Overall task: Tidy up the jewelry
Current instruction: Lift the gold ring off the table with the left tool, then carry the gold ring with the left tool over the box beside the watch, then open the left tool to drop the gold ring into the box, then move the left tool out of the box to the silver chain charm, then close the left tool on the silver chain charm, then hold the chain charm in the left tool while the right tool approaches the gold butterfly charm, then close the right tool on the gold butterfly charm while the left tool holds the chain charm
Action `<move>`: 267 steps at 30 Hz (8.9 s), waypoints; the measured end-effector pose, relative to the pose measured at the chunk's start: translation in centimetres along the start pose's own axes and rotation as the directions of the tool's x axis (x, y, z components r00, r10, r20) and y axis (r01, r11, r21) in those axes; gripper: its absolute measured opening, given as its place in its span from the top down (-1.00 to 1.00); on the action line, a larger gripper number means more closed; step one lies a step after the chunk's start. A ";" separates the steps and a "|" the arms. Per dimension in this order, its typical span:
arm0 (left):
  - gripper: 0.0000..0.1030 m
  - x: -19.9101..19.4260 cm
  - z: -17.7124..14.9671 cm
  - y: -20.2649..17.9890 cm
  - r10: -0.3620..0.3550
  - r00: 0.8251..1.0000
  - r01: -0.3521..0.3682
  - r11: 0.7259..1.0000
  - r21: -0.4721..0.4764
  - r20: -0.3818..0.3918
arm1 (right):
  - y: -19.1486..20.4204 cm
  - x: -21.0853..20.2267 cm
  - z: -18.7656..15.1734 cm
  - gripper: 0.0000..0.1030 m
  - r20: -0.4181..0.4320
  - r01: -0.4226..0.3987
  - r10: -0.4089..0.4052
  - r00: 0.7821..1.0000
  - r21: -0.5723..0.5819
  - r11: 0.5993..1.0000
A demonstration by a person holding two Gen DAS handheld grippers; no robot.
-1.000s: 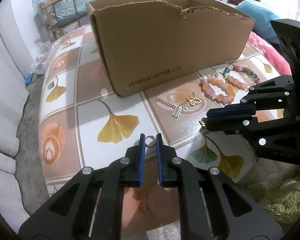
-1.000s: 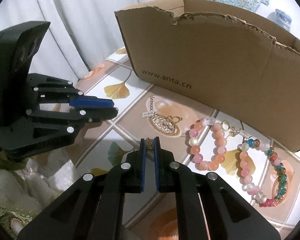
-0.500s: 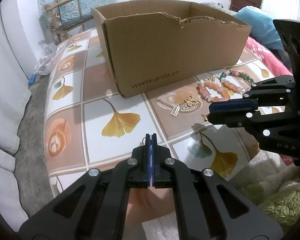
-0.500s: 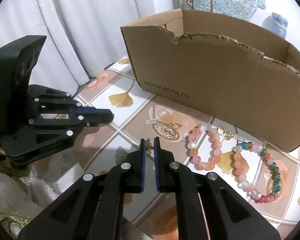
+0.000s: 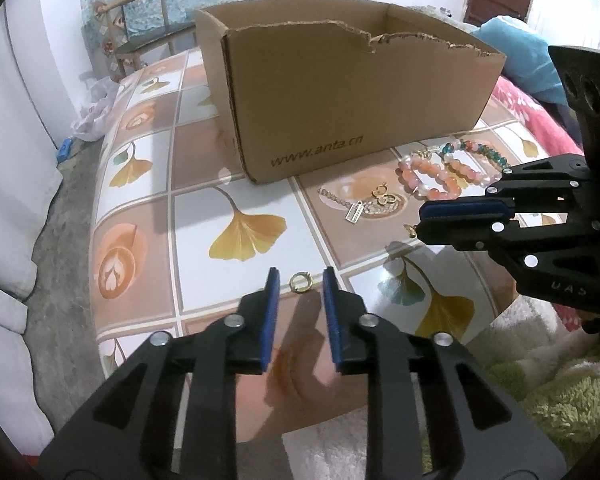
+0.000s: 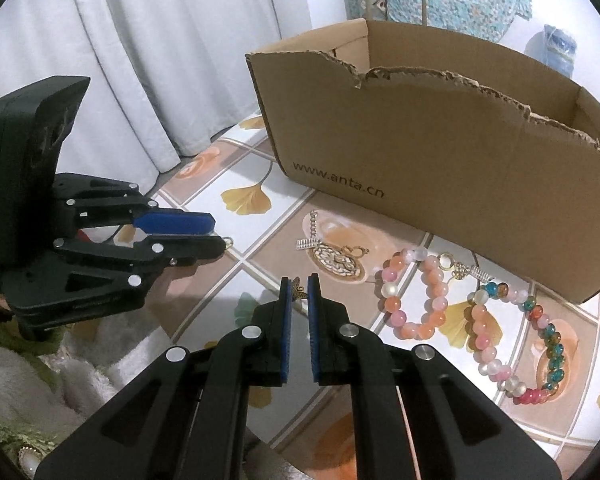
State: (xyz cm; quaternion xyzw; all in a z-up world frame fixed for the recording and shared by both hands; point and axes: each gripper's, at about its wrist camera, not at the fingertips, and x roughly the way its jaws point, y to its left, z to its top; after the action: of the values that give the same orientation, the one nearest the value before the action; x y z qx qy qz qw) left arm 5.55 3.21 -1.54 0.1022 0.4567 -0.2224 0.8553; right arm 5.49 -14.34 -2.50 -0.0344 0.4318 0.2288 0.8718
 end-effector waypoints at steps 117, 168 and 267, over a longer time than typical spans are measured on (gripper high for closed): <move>-0.23 -0.9 3.2 -0.3 -0.117 0.988 0.121 0.992 -0.040 0.100 | -10.1 -4.8 1.9 0.23 0.048 -0.232 0.231 0.972 0.378 0.896; 0.92 2.6 1.6 -0.8 -0.027 1.000 0.027 0.998 0.061 0.004 | -4.7 2.8 3.5 0.47 -0.098 -0.039 0.050 0.994 0.110 0.993; 0.92 2.6 1.7 -0.7 -0.029 0.999 0.027 0.997 0.068 0.029 | -1.0 4.2 3.6 0.75 -0.099 0.149 -0.139 0.985 0.108 0.983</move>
State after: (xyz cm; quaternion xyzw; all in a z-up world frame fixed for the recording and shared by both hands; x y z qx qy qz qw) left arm 7.73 1.23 -2.68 0.1216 0.4373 -0.2511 0.8550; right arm 10.74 -12.78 -3.65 -0.0256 0.4799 0.1380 0.8660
